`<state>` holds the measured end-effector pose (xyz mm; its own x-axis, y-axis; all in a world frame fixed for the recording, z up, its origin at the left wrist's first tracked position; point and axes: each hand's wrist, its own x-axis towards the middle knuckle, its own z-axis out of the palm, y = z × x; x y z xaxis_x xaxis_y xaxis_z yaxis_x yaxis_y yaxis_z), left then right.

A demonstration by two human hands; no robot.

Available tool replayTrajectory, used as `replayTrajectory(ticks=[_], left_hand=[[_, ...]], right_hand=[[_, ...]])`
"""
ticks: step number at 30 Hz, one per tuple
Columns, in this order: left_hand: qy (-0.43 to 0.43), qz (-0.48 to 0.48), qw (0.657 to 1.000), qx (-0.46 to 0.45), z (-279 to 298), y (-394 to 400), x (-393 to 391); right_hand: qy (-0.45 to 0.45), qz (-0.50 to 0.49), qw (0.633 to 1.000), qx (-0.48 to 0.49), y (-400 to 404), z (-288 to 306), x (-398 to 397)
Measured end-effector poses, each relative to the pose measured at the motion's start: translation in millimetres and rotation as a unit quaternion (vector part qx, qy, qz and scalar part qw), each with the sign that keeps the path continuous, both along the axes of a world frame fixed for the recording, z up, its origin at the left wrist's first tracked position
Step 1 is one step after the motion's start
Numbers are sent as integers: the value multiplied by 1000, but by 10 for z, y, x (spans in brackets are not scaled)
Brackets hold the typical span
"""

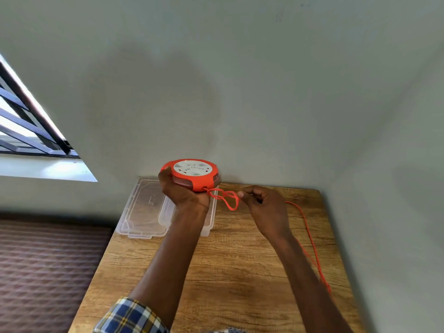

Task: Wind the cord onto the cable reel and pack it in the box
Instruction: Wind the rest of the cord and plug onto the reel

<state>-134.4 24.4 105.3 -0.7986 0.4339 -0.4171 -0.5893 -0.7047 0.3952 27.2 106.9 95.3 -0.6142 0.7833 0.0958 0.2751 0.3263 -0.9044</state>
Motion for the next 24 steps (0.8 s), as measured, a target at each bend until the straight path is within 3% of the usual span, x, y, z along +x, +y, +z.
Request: replayTrajectory(ticks=[5,9,11,14,19,24], left_hand=[[-35,6,999,15,-42,17,-19],[-49,-4,998,34,-55,80,40],[-45,1,999,21,-79,111,73],[-47,-3,999,6,-65,116,91],[-53,7,999,7,-102,87,43],[-44,-3,999,3,-122,43,8]], right_hand=[[-91,-36,994,50,119,1,127],[10,135,986,-98,27,101,67],[55,181,974,-128,-57,87,16],[60,173,978,-102,-124,37,24],[131,137,969,-158,-136,28,49],[125,125,964,-198,-161,77,65]])
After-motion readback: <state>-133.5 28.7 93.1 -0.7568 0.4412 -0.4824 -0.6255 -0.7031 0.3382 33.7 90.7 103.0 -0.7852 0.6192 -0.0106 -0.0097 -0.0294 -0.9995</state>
